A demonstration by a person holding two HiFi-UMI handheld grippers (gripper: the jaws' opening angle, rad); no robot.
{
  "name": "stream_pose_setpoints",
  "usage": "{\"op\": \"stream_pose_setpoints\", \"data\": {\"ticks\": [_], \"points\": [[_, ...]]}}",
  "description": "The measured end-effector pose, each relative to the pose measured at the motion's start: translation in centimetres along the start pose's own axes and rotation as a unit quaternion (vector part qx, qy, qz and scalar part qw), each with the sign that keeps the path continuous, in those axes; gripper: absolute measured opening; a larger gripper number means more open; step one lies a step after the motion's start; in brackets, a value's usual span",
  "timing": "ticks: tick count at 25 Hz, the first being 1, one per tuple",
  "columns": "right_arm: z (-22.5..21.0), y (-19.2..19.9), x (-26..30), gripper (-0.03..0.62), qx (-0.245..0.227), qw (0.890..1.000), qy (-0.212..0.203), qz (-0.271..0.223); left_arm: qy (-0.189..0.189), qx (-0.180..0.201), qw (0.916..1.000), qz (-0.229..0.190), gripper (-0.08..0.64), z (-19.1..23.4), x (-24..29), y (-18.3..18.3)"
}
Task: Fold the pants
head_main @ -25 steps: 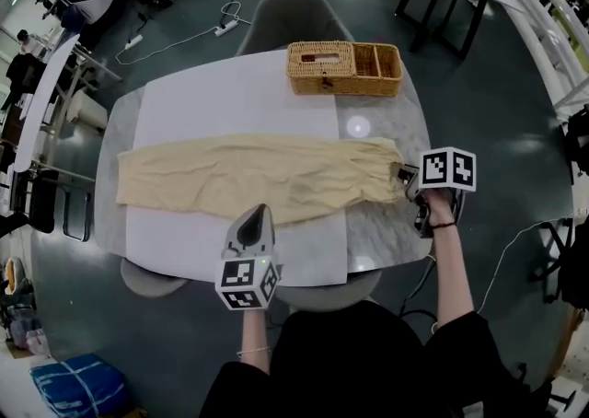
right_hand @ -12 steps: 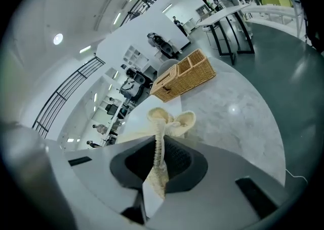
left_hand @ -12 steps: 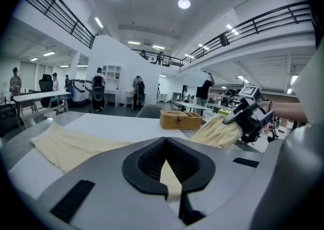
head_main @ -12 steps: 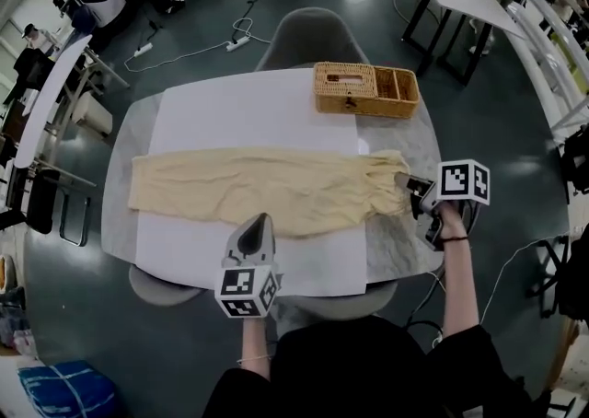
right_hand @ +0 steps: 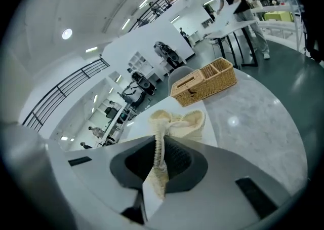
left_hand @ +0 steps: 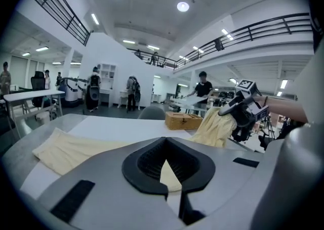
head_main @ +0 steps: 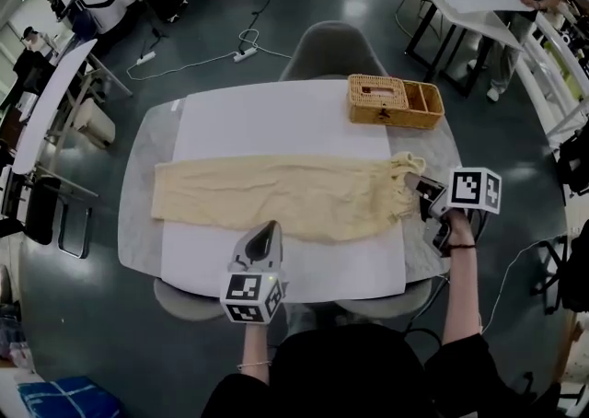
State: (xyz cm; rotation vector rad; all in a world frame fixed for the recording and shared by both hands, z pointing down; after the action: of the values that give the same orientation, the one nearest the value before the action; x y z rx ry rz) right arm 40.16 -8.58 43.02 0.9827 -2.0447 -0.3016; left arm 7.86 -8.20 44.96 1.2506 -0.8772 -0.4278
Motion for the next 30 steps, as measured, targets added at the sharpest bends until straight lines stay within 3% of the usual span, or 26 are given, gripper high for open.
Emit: {"op": "stream_pose_setpoints", "data": {"ticks": [4,8,12,17,30], "points": [[4.1,0.9,1.6,0.038,0.003,1.0,-0.03,-0.009,0.005,-0.001,1.0,-0.005,0.014,2.8,-1.5,0.1],[6.1,1.2,1.8,0.038,-0.016,1.0,-0.014,-0.015,0.005,-0.002,0.9999,-0.01,0.014,4.6,-2.7,0.1],[9.1,2.0,3.1,0.038,-0.015,0.999,-0.044,-0.02,0.003,-0.004,0.9999,-0.014,0.014,6.6,-4.1,0.4],[13.9,3.0,5.9,0.038,-0.026,0.998,-0.048,-0.025,0.003,-0.006,0.9998,-0.016,0.014,11.1,-6.3,0.7],[20.2,3.1,8.6,0.038,-0.033,0.995,-0.094,-0.02,-0.03,-0.009,0.9992,-0.025,0.014,13.6,-9.3,0.0]]}}
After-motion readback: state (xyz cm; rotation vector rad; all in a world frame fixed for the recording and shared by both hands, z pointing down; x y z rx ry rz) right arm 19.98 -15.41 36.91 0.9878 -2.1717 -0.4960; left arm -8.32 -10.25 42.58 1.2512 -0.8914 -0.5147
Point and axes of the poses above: the fingertips, and each gripper's own axes: x forward along the fingers, z to its left, y out of its underside, the point moved 2 cm from there along -x, backward along the fingers, and after that the axes turned 4 degrees about x, right-handed, at the moved point
